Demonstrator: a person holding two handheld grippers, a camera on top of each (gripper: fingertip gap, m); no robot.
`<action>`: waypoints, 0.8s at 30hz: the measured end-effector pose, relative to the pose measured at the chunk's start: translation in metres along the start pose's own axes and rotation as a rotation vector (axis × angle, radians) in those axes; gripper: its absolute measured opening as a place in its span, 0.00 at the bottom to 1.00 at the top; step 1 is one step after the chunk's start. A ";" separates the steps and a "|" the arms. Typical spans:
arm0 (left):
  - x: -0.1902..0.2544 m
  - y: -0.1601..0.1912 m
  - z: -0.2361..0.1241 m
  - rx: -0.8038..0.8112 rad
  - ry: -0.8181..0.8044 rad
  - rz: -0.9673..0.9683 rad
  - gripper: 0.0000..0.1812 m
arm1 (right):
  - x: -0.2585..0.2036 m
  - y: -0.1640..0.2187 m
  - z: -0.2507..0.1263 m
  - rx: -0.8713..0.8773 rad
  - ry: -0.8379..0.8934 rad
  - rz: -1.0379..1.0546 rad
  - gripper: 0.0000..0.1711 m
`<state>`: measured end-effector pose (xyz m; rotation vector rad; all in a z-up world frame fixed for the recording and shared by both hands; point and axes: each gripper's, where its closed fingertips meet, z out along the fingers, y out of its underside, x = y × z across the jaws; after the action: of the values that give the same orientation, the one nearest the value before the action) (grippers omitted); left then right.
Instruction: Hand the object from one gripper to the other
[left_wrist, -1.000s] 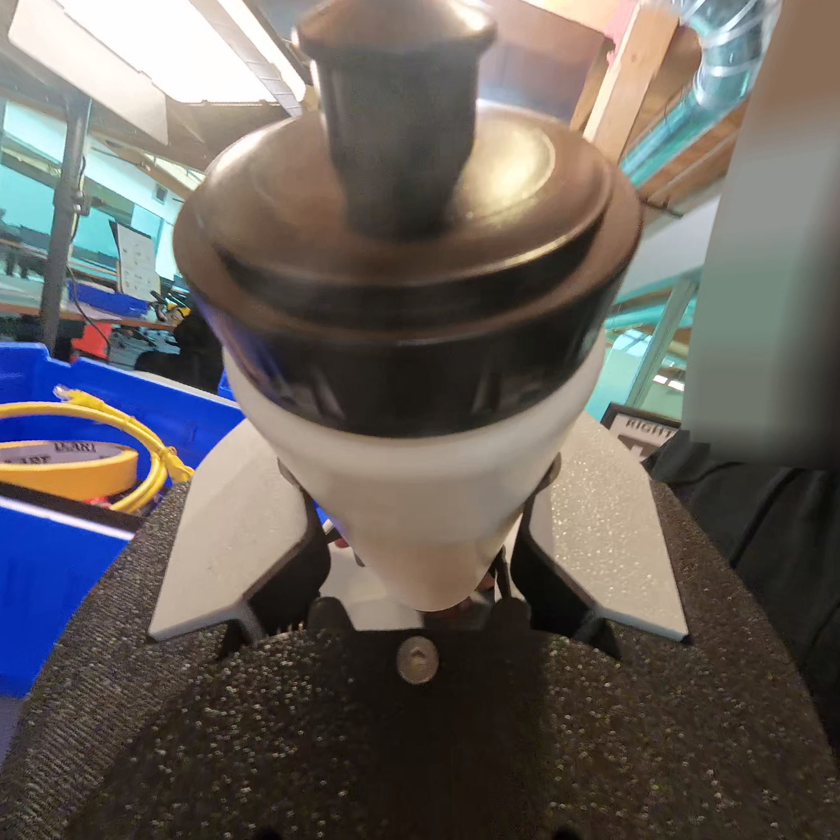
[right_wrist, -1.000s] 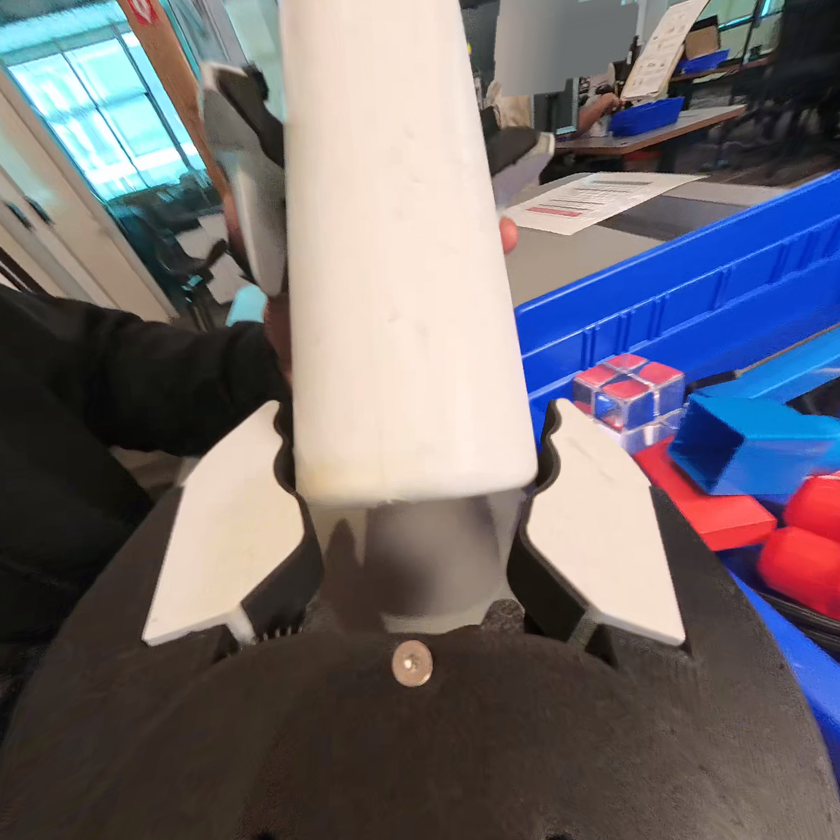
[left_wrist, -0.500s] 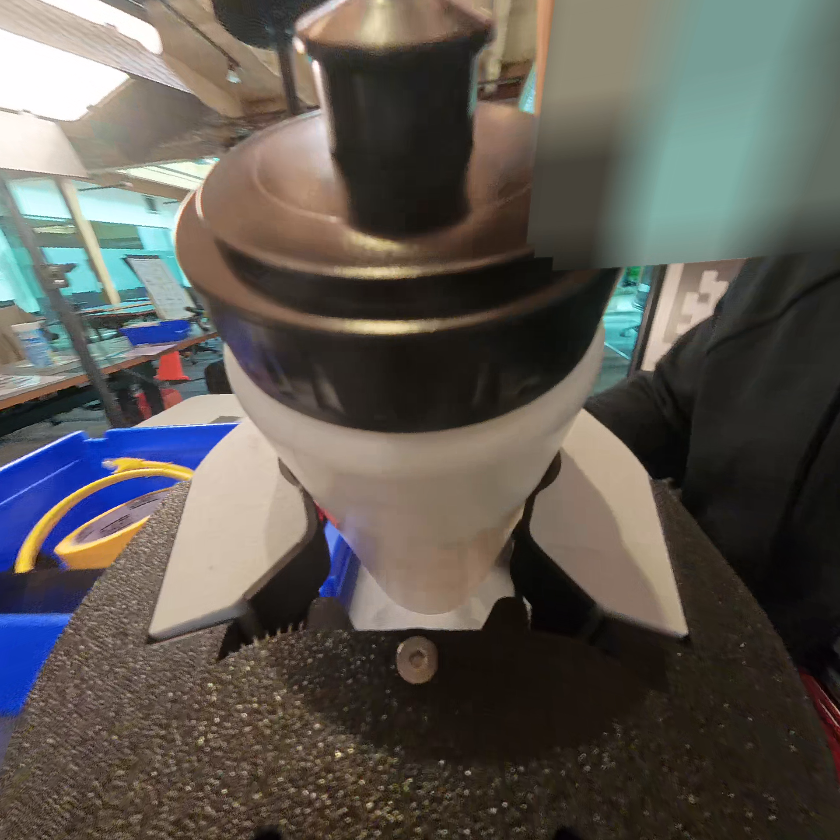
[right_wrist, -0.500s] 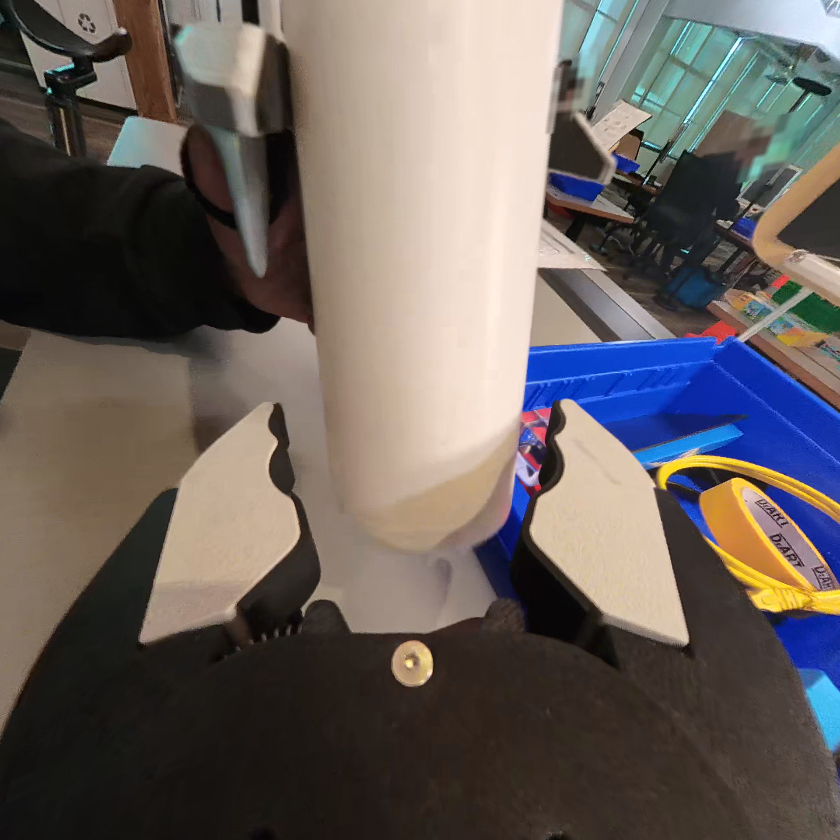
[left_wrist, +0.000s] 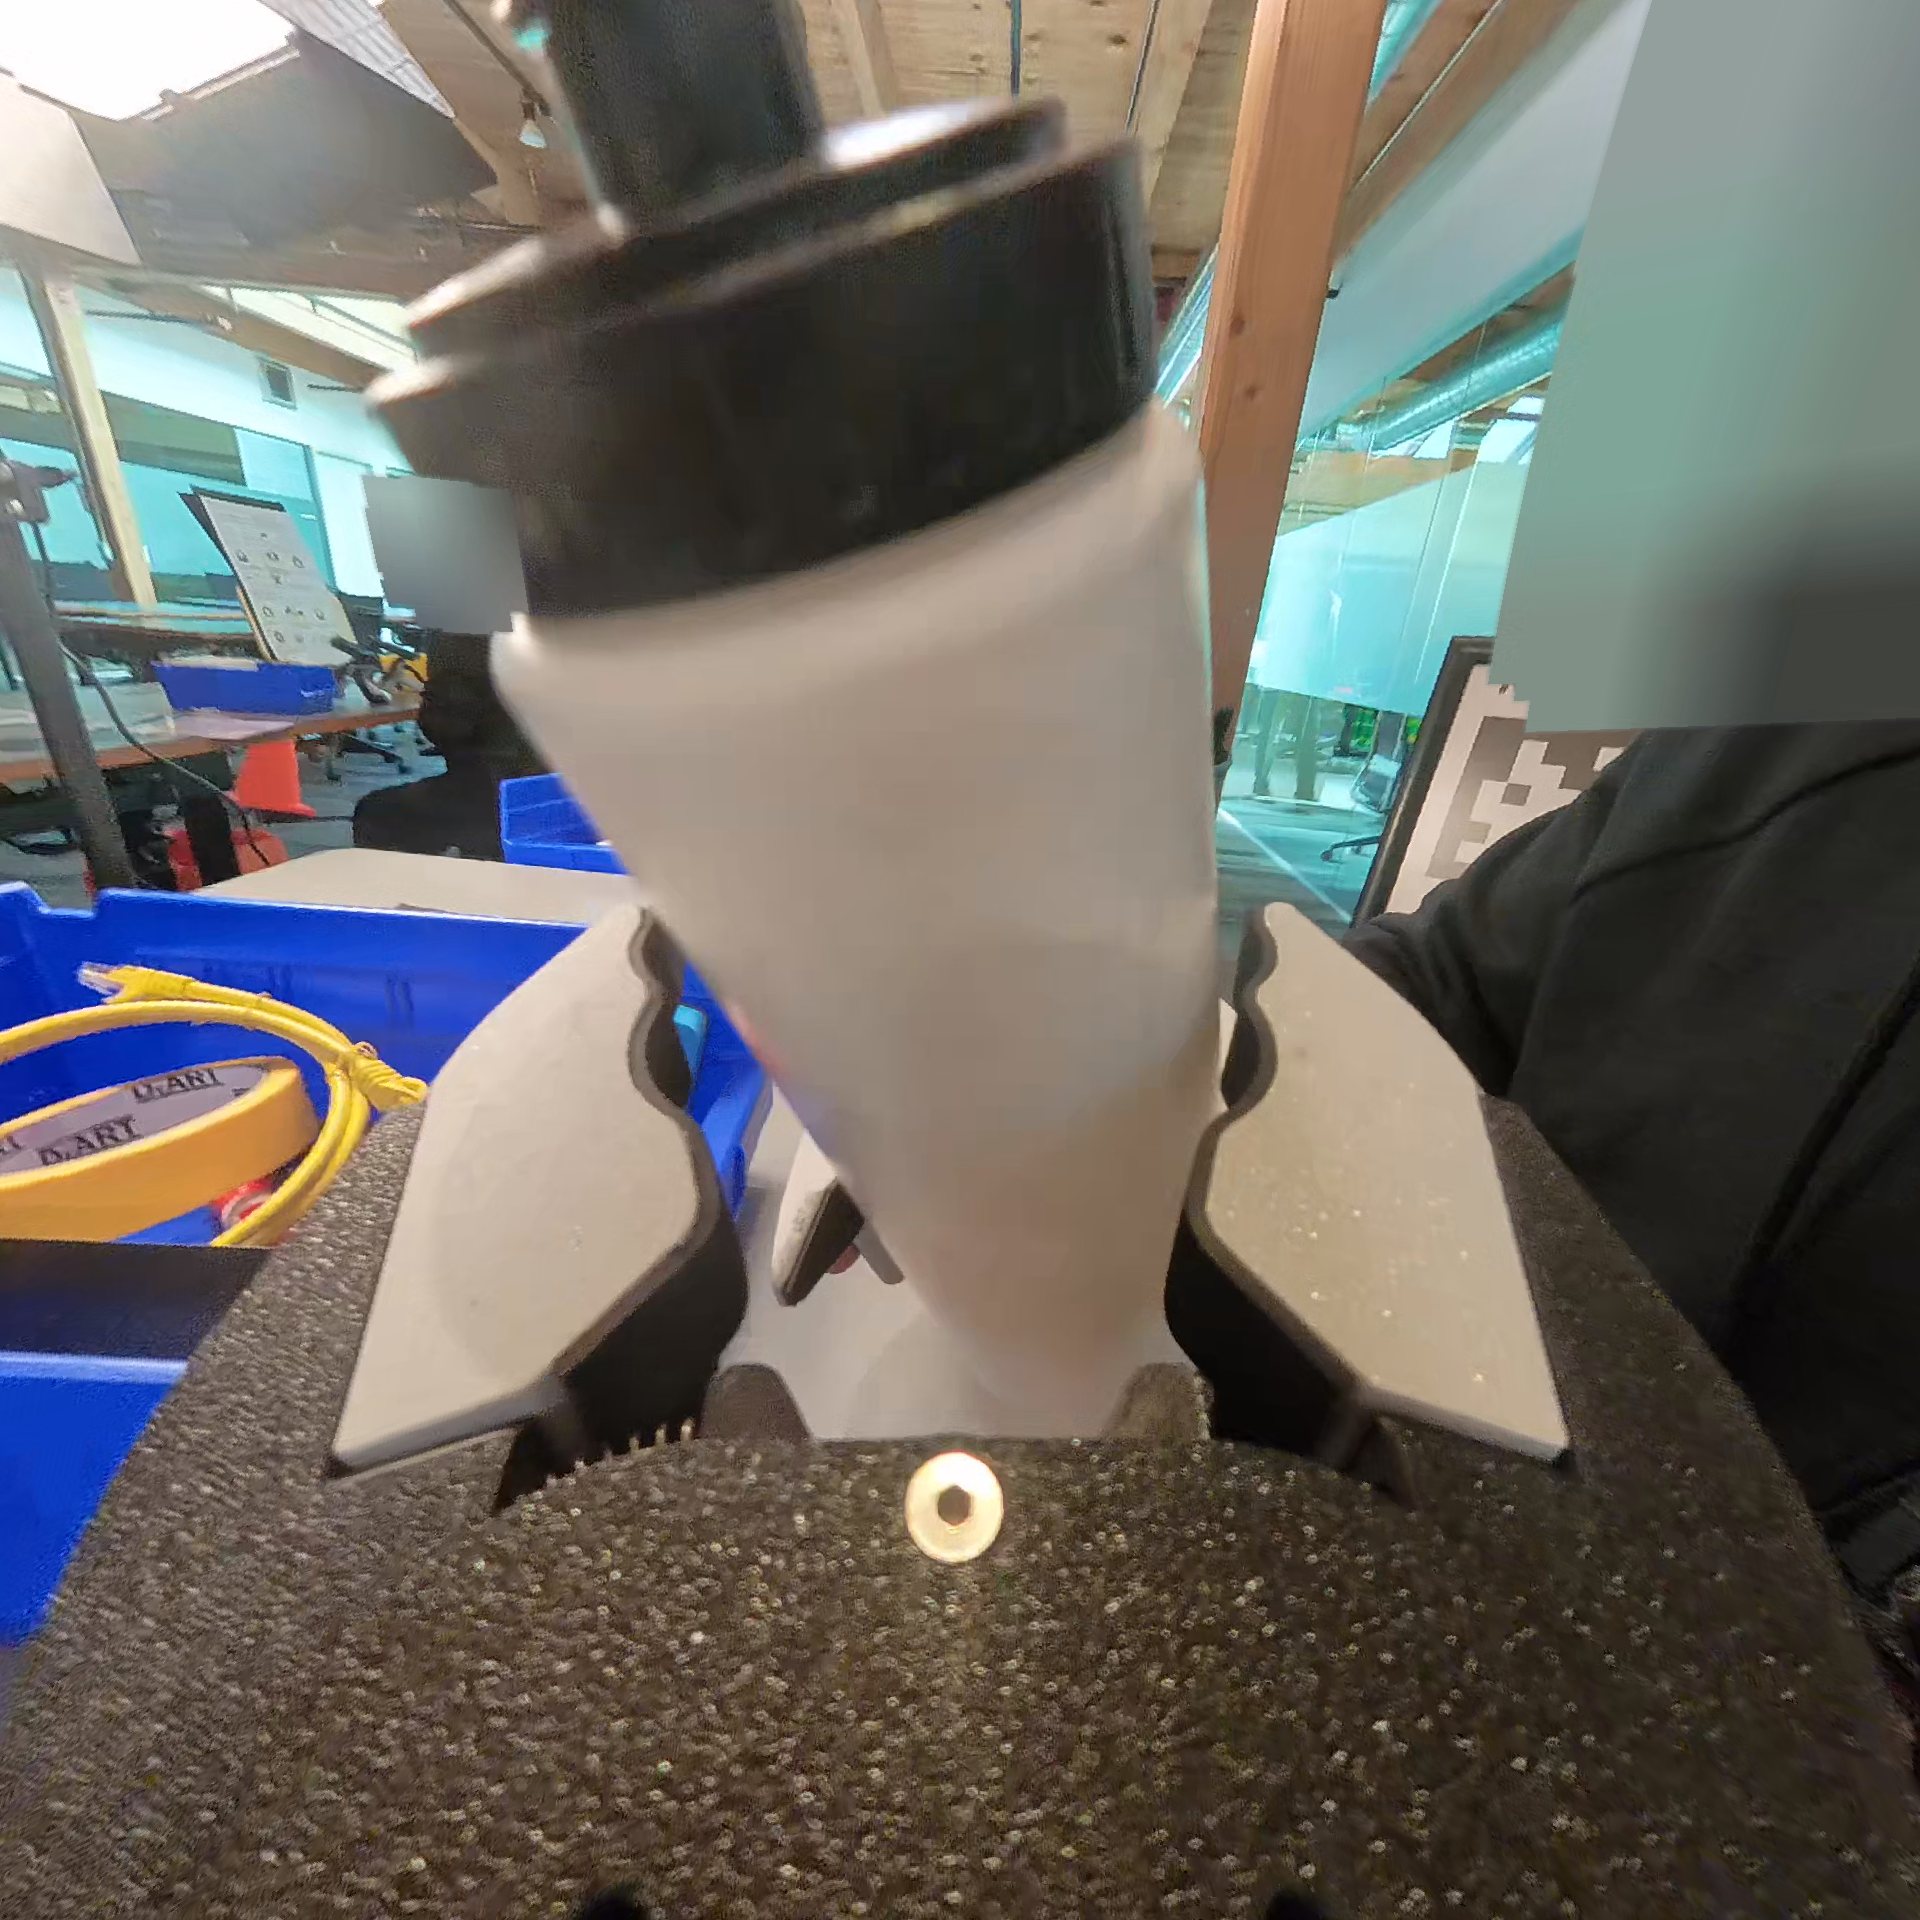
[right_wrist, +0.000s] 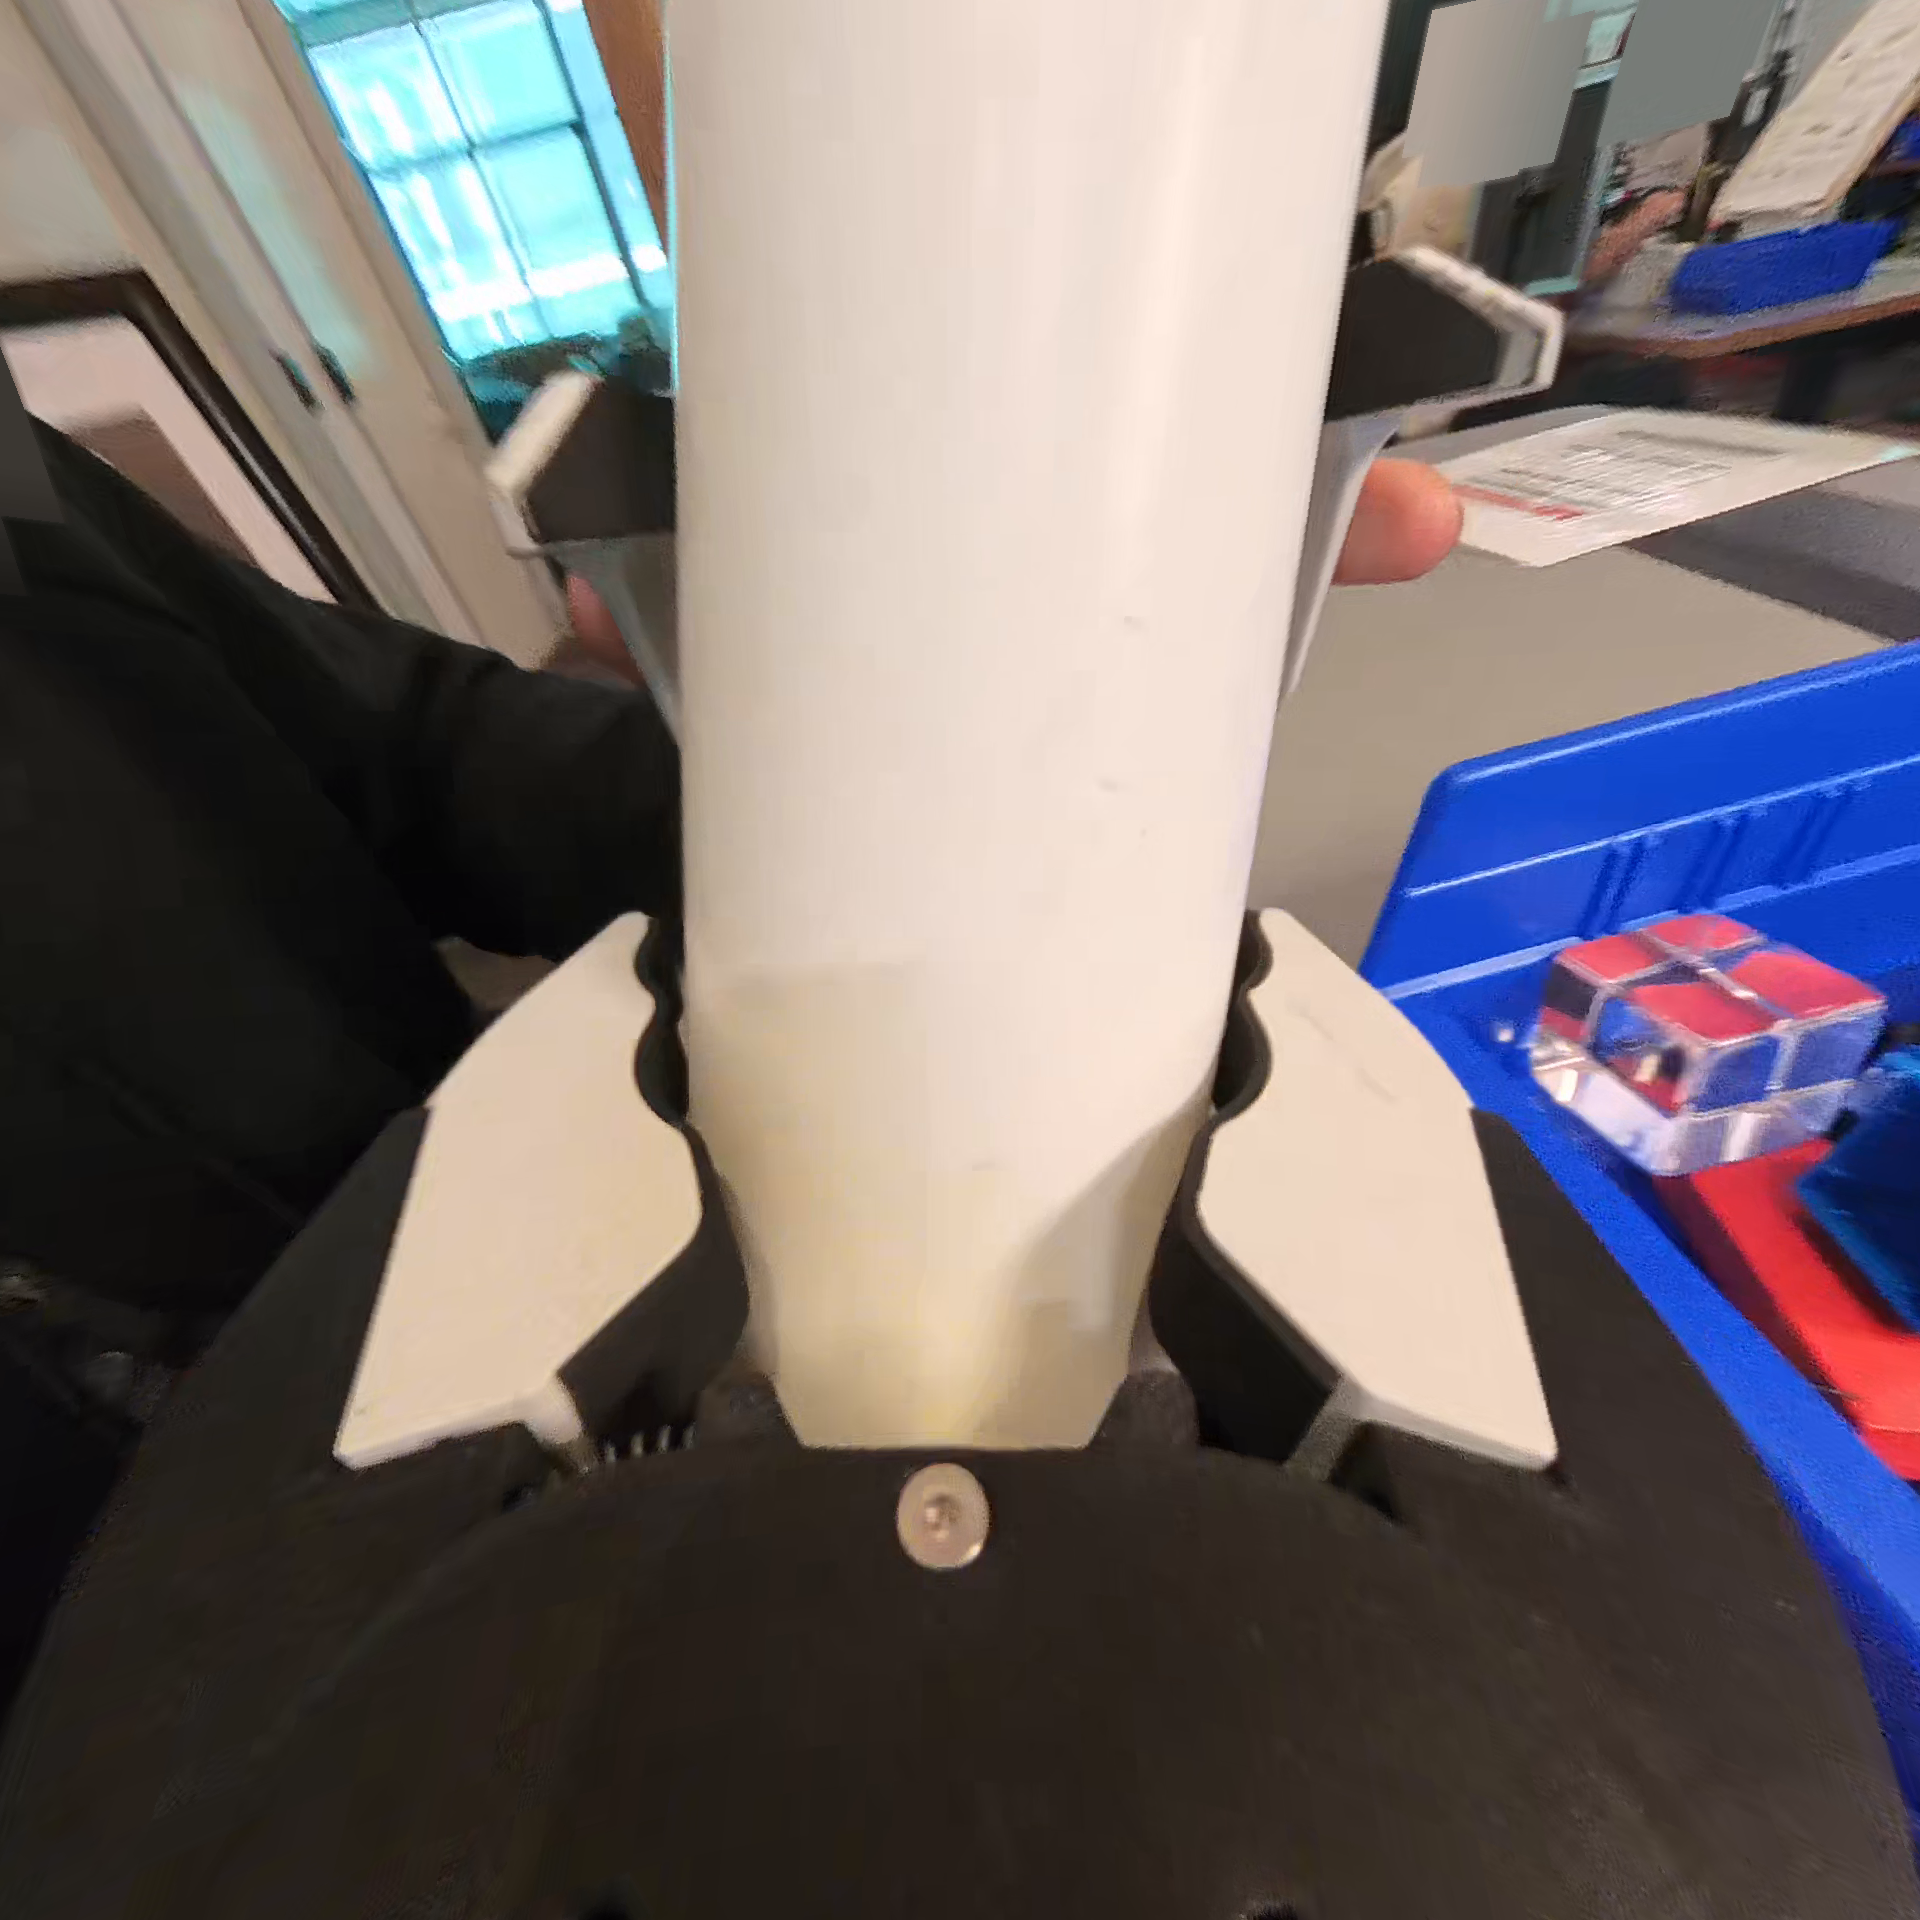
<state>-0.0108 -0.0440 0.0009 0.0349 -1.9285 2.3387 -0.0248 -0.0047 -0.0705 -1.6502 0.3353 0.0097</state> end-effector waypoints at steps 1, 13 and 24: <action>-0.001 0.001 0.000 0.002 0.010 -0.031 0.58 | -0.001 -0.004 -0.002 0.033 -0.029 0.040 0.59; 0.005 0.031 0.011 -0.159 0.051 -0.165 0.56 | -0.001 0.016 0.013 -0.035 -0.052 0.116 0.59; -0.051 -0.034 -0.040 -0.189 -0.510 0.455 0.56 | 0.037 -0.025 -0.021 0.001 0.272 -0.153 0.59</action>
<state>0.0452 -0.0018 0.0219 0.2175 -2.6346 2.5942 0.0124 -0.0319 -0.0519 -1.6744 0.4139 -0.3318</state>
